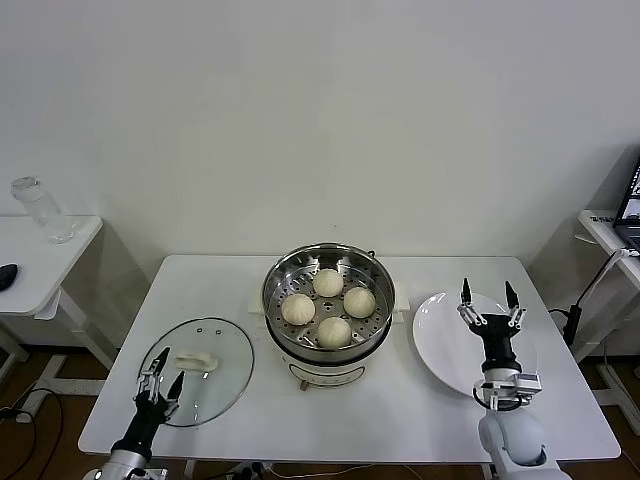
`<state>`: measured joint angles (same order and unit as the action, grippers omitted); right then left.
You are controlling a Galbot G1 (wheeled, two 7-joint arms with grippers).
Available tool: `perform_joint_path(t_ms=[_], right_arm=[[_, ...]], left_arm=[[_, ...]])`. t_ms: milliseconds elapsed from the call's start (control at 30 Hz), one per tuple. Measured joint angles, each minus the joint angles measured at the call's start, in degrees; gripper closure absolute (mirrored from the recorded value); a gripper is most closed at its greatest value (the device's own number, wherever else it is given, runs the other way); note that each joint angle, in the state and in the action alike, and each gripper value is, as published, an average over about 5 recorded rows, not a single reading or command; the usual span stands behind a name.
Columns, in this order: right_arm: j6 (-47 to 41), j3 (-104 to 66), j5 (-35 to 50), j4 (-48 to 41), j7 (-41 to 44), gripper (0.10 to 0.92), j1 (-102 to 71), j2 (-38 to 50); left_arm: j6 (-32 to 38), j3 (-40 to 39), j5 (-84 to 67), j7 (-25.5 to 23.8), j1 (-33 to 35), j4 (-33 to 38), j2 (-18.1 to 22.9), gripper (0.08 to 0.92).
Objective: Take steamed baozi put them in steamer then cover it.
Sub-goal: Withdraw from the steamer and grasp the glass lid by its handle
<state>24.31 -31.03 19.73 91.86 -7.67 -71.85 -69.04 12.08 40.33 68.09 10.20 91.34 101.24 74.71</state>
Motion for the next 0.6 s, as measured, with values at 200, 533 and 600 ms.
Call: perform_joint_path(t_ms=[200,533,600], right_arm=[[0.2,-0.5,-0.4,0.2,0.1,0.203,-1.0,-0.7],[0.3,-0.8,-1.1,0.3,0.4,0.203,-1.6,-1.2],[0.3,-0.8,-1.2,0.3,0.5,0.203,-1.7,-1.2]], left_arm=[[0.7,-0.2,2.3,1.4,-1.4,-2.3,0.7,0.177],[1.6,-0.7,5.9,4.0,-4.2,-6.2,1.6,0.177],[1.7,-0.8,6.4,4.4,-4.8,-7.0,1.7,0.177]])
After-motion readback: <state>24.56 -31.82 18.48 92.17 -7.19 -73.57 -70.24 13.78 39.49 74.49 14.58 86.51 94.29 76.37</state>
